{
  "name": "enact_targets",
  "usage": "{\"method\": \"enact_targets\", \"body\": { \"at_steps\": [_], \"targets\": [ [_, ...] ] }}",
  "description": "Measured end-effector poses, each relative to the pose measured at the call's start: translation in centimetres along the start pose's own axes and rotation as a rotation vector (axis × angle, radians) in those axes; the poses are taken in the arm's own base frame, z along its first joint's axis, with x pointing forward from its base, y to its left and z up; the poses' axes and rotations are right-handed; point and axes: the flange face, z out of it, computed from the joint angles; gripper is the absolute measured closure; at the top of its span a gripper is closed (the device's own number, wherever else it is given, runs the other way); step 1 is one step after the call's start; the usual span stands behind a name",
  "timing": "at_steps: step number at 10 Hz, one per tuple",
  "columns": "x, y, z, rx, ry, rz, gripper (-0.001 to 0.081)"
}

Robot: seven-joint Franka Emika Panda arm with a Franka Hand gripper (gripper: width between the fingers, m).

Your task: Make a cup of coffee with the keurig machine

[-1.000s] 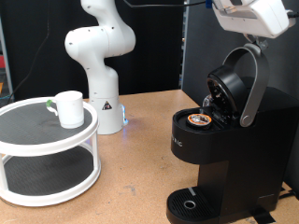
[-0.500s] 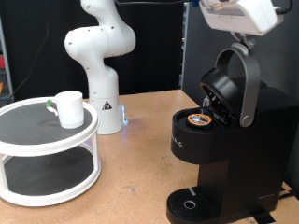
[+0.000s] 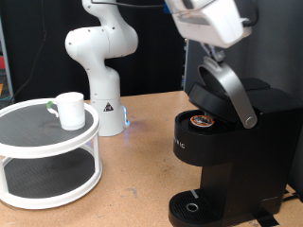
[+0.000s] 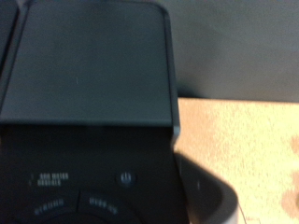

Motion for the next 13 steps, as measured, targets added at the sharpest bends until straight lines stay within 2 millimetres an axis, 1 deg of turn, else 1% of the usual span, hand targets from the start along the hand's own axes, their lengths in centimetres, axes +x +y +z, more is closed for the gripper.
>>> {"method": "enact_targets", "body": {
  "at_steps": [3,6,8,13],
  "targets": [
    [-2.9,3.0,0.8,-0.032,-0.038,0.014,0.0805],
    [-5.0,5.0,2.5,-0.060,-0.046,0.033,0.0805],
    [-6.0,5.9,3.6,-0.069,-0.054,0.034,0.0805],
    [-7.9,7.3,6.7,-0.076,-0.087,0.034,0.0805]
  ]
}}
